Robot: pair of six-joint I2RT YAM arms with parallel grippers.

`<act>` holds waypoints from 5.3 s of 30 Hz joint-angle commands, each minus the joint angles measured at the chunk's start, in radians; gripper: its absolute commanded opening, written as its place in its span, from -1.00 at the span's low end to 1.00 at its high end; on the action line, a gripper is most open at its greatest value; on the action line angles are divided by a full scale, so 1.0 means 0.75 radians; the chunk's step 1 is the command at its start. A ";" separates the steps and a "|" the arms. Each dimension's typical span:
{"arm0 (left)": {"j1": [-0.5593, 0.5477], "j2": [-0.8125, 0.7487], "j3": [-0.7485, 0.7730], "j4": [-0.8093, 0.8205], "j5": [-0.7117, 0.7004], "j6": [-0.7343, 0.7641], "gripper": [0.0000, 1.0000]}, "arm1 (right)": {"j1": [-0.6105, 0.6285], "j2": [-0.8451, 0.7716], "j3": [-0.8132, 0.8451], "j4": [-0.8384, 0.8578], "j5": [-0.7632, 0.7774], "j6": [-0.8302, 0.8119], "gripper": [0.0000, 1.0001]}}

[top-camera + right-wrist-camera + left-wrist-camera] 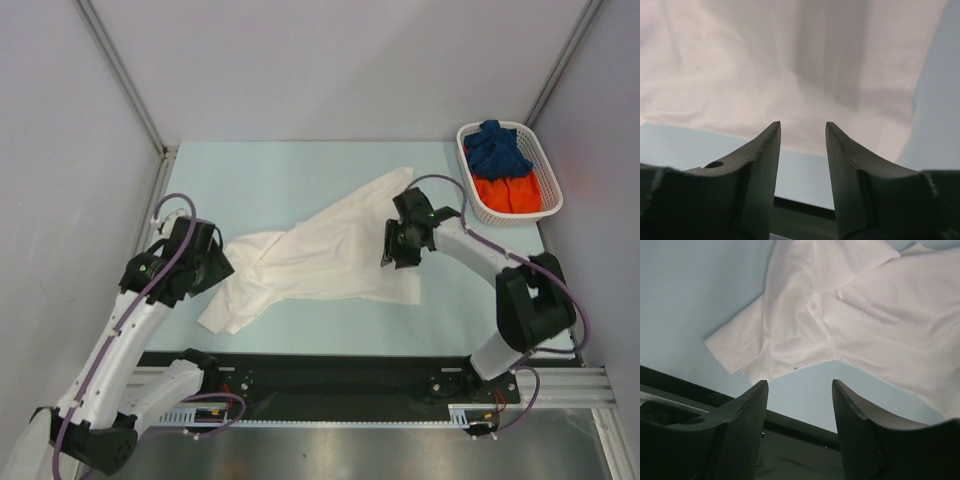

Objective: Fold and stack the t-shirts
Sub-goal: Flatten the tshirt out

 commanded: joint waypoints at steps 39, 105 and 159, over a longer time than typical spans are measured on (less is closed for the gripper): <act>-0.754 0.697 -0.212 0.388 0.166 0.294 -0.13 | -0.172 -0.031 0.332 -0.269 0.229 -0.191 0.05; -0.893 0.631 -0.309 0.403 0.043 0.147 -0.99 | -0.239 -0.463 0.054 -0.363 0.063 -0.083 0.08; -0.038 0.069 -0.116 0.476 0.740 0.367 -0.99 | -0.922 0.016 -0.345 0.250 0.071 0.112 -0.01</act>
